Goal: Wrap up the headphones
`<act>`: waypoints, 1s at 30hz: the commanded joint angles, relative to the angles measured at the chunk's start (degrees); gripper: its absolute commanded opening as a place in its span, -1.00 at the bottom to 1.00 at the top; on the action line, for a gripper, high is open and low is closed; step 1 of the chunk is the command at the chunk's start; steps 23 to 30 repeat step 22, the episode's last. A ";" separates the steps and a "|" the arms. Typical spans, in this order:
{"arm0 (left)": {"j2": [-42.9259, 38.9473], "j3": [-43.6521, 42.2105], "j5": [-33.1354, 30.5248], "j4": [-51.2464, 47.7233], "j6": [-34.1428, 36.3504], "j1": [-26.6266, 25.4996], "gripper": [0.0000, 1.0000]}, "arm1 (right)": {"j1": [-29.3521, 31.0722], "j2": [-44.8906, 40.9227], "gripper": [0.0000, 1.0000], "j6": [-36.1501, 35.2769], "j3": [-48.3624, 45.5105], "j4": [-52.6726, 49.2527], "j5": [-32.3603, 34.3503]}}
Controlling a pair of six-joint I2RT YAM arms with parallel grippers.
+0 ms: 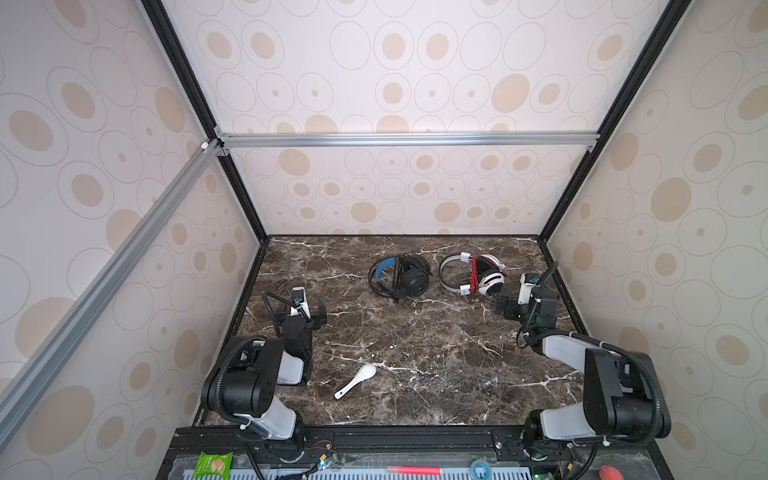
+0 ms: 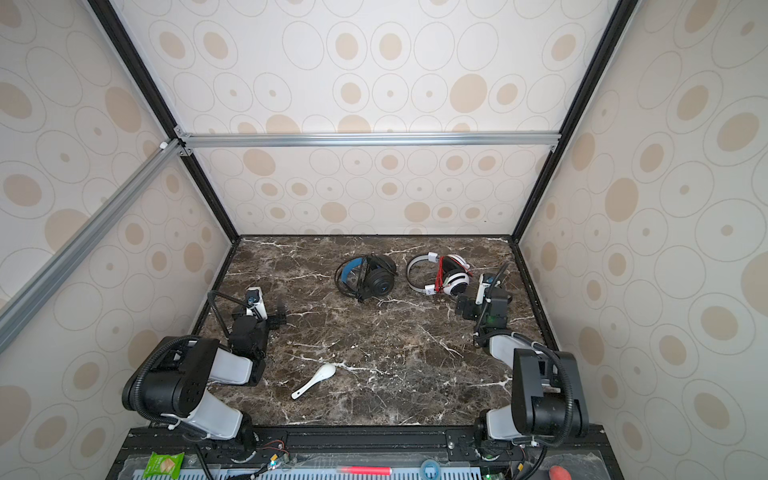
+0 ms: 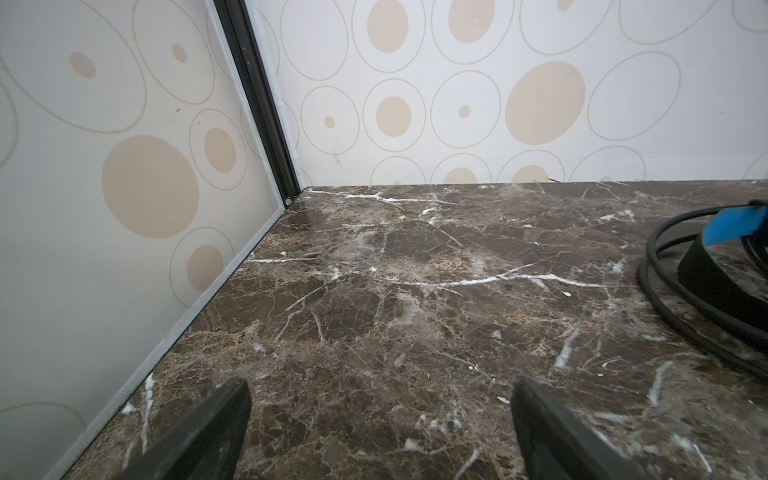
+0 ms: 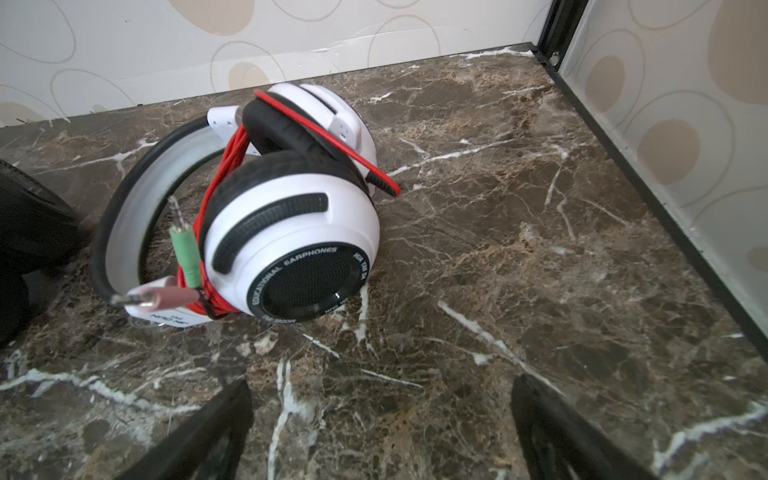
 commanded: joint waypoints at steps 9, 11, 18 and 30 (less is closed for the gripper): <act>0.22 -0.23 1.36 4.11 -0.52 0.62 0.96 | 6.54 4.84 0.99 -5.96 -7.98 22.76 4.62; 0.22 -0.29 1.36 4.13 -0.58 0.67 0.96 | 6.89 5.48 1.00 -6.24 -5.87 18.76 4.84; 0.43 0.12 1.52 3.65 -0.50 0.60 0.96 | 7.05 5.54 1.00 -5.99 -3.98 15.89 6.46; 0.23 -0.15 1.63 3.80 -0.50 0.65 0.96 | 7.06 5.20 0.99 -6.07 -4.76 16.61 6.46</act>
